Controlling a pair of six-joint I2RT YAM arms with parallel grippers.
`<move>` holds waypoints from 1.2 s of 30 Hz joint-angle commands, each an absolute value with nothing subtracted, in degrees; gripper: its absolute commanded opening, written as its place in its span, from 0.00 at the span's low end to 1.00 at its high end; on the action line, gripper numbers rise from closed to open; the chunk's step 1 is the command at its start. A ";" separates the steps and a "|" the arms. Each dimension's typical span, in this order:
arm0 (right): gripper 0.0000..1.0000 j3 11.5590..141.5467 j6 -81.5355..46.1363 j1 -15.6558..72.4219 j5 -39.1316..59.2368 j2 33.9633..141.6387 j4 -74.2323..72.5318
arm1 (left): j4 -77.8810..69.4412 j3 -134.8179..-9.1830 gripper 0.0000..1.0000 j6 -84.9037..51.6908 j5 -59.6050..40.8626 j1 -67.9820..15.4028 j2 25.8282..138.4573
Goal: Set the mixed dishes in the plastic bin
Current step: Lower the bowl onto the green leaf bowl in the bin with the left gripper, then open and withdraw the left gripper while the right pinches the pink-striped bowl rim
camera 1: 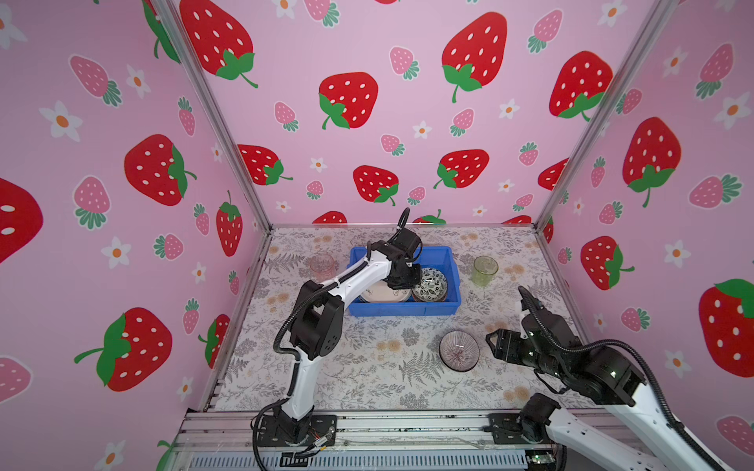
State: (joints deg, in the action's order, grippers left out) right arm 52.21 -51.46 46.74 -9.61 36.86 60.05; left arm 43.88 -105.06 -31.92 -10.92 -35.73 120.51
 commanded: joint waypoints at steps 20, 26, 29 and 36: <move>0.72 48.75 -53.26 46.93 -8.65 36.86 58.83 | 44.87 -110.83 0.62 -31.48 -16.41 -36.56 121.32; 0.72 45.66 -53.06 46.93 -7.81 39.48 56.66 | 46.45 -112.01 0.86 -30.30 -16.36 -36.58 117.93; 0.72 44.05 -52.79 46.89 -7.82 41.38 55.31 | 47.62 -112.06 0.92 -28.63 -15.68 -36.56 115.10; 0.70 40.72 -51.56 46.93 -7.36 46.67 50.74 | 50.97 -108.11 0.97 -22.56 -11.28 -36.37 105.39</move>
State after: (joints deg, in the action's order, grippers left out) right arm 42.04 -52.16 46.74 -7.81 45.56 53.23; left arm 47.68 -109.03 -26.39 -13.87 -36.38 109.62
